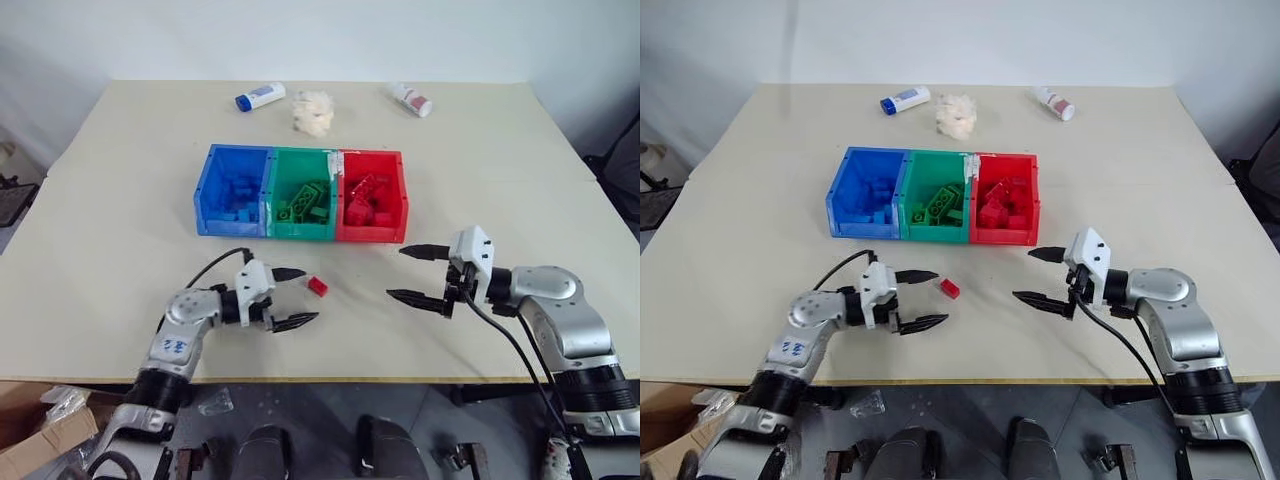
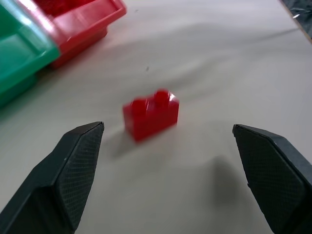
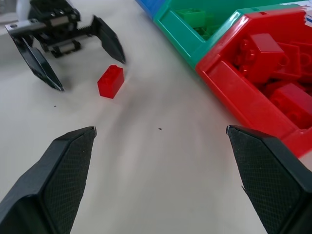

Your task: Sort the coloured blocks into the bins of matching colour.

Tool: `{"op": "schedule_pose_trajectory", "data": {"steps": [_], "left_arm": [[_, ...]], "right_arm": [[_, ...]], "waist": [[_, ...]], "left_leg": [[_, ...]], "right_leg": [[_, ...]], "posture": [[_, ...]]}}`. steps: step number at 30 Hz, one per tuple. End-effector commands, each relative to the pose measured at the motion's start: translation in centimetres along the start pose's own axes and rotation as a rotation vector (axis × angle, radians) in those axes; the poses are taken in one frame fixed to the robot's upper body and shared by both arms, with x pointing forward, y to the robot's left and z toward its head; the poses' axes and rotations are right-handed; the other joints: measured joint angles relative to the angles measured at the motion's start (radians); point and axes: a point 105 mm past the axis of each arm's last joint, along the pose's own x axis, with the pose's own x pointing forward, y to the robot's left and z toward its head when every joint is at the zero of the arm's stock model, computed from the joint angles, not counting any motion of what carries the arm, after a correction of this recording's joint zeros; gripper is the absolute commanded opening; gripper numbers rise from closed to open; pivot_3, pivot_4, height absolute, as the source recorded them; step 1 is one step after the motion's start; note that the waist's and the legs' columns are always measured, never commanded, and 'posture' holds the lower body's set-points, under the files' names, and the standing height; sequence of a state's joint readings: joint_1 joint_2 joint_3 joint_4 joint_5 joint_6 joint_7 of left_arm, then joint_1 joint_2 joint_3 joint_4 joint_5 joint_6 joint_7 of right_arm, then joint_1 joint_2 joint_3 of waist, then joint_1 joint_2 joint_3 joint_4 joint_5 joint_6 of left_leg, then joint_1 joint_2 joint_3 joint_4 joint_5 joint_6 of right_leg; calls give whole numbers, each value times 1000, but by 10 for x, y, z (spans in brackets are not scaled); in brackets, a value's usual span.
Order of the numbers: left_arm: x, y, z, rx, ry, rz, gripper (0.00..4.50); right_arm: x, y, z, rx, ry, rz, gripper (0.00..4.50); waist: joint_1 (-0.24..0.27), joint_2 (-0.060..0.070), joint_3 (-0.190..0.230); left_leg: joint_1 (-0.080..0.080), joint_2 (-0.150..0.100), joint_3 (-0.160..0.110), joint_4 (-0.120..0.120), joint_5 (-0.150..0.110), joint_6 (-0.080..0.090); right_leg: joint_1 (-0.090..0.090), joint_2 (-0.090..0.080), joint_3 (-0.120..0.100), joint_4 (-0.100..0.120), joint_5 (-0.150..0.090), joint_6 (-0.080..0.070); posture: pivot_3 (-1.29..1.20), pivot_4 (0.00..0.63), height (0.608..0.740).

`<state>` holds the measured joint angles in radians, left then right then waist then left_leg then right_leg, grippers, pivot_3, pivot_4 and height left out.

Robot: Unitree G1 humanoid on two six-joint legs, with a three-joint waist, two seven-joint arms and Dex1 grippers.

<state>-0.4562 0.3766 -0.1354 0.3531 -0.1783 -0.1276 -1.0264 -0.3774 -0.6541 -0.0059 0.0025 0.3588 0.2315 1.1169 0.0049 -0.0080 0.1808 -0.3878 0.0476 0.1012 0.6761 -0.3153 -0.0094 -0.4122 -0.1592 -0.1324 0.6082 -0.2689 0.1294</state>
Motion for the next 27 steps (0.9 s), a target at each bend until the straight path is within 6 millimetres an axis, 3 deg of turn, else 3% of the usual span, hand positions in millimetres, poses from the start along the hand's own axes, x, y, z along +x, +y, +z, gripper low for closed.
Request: {"op": "schedule_pose_trajectory", "data": {"steps": [1,2,10,17,21,24,26,27], "left_arm": [[14,-1,-4,20,10,-24,4103],[16,0,-3,19,0,-23,3954],[22,1,5,37,-35,-47,1463],[35,22,50,60,-188,28,1450],[58,50,87,108,-229,90,1450],[64,62,96,125,-231,115,1450],[75,78,114,121,-264,163,1450],[81,85,123,91,-289,173,1800]], "right_arm": [[-2,1,13,-34,-41,-20,4500],[-3,1,14,-32,-42,-22,4500],[-9,4,12,-17,-55,-54,4500],[-24,-8,17,10,-110,-186,4500],[-35,-16,24,37,-187,-310,4500],[-35,-14,25,40,-204,-337,4500],[-35,-9,25,42,-214,-350,4500],[-35,-8,26,43,-220,-361,4500]], "waist": [[3,0,0],[4,0,0],[17,0,0],[21,0,0],[23,0,0],[19,0,0],[18,0,0],[19,-1,0]], "left_leg": [[0,0,0,1,0,1],[0,0,0,2,-1,1],[-1,0,0,4,-2,2],[-3,0,-1,6,-2,3],[-3,0,-1,6,-2,3],[-3,0,-1,6,-3,3],[-3,0,0,5,-3,4],[-2,0,0,5,-3,4]], "right_leg": [[0,0,0,0,0,0],[1,0,0,0,0,0],[1,0,0,0,0,1],[1,0,0,0,1,1],[1,0,-1,0,1,1],[1,0,0,-2,1,2],[1,0,0,-2,1,2],[1,0,0,-2,1,2]], "posture": [[0,150,740],[0,150,740],[0,150,740],[0,150,740],[0,150,740],[0,150,740],[0,150,740],[0,150,740]]}}
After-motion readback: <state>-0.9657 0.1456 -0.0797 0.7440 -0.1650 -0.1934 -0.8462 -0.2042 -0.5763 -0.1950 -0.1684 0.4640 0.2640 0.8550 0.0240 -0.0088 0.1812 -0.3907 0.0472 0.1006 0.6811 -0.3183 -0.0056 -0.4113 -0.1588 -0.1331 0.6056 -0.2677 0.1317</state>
